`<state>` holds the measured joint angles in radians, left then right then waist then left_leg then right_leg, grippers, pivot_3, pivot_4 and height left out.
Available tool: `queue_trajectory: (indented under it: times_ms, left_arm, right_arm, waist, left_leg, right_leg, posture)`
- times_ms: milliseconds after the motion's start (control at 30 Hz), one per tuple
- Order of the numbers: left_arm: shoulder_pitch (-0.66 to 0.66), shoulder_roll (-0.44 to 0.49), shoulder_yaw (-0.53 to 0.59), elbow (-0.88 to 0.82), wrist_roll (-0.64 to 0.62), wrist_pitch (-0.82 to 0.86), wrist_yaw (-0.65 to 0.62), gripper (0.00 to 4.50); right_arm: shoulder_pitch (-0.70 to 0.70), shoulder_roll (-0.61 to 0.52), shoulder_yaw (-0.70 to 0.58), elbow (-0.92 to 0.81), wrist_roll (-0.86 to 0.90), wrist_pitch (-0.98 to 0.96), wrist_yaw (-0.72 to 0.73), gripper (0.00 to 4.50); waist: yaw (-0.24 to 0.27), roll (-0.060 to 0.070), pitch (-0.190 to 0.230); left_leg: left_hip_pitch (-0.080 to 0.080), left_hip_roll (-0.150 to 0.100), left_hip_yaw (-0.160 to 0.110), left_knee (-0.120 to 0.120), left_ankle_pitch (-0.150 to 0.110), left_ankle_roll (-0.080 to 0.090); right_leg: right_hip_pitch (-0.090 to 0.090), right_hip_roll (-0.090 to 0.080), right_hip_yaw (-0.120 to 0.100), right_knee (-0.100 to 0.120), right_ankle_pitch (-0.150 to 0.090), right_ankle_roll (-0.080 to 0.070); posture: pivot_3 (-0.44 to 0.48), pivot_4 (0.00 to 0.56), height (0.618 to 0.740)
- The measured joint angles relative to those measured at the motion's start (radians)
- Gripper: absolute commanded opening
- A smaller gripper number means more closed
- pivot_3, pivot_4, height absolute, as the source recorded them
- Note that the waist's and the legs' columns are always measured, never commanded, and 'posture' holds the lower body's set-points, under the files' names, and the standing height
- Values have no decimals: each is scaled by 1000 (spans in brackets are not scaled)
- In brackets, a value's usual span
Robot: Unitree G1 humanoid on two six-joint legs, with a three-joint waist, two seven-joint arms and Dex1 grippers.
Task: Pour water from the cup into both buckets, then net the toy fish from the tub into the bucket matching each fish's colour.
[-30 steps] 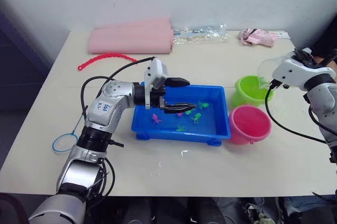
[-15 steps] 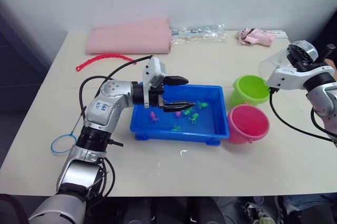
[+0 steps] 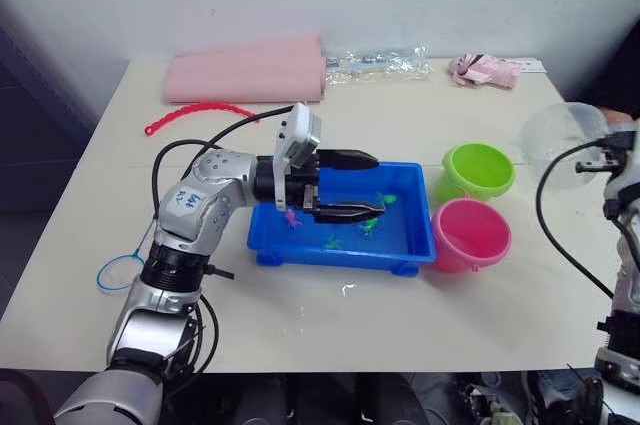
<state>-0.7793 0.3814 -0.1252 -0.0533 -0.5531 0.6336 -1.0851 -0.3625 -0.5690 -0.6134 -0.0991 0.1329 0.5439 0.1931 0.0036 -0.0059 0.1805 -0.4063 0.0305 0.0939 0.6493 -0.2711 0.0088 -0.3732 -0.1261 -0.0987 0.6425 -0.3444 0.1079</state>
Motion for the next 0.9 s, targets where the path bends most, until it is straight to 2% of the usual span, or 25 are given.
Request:
queue_trajectory:
  times_ms: [133, 233, 433, 567, 667, 900]
  left_arm:
    - [31, 48, 9, -48, -35, 49, -11, 4500]
    - [50, 63, 9, -57, -44, 64, -10, 4500]
    - [50, 61, 8, -67, -49, 66, -6, 4500]
    - [49, 58, 8, -67, -49, 66, 0, 4500]
    - [49, 58, 7, -66, -49, 66, 1, 4500]
    - [49, 60, 6, -64, -49, 65, 1, 4500]
  right_arm:
    - [108, 117, -229, -113, 169, 151, -49, 75]
    - [184, 196, -323, -135, 243, 203, -82, 75]
    - [257, 254, -332, -132, 298, 169, -110, 75]
    - [259, 269, -316, -43, 301, 91, -114, 75]
    - [257, 269, -301, 26, 315, 50, -115, 1126]
    - [337, 273, -290, 53, 342, 0, -133, 4486]
  waist:
    - [7, 0, 0]
    - [8, 0, 0]
    - [-4, 1, -1]
    - [-6, 1, -1]
    - [-6, 1, -1]
    - [-3, 1, -1]
  left_leg:
    - [0, 0, 0, -1, 0, 0]
    - [0, 0, 1, 0, 0, 0]
    - [3, -1, 3, -1, 1, 1]
    - [3, 0, 4, -1, 1, 1]
    - [3, 0, 4, -1, 1, 1]
    - [2, 0, 4, -2, 1, 1]
  right_leg:
    - [0, 0, 1, 0, 0, 0]
    - [0, 0, 2, 1, 0, 0]
    - [-2, 1, 7, 1, 0, 0]
    - [-2, 2, 8, 2, 0, 0]
    - [-2, 2, 8, 2, 0, 0]
    - [-2, 1, 8, 1, 0, 0]
  posture:
    - [0, 150, 738]
    - [0, 150, 738]
    - [0, 150, 738]
    - [0, 150, 738]
    - [0, 150, 738]
    - [0, 150, 738]
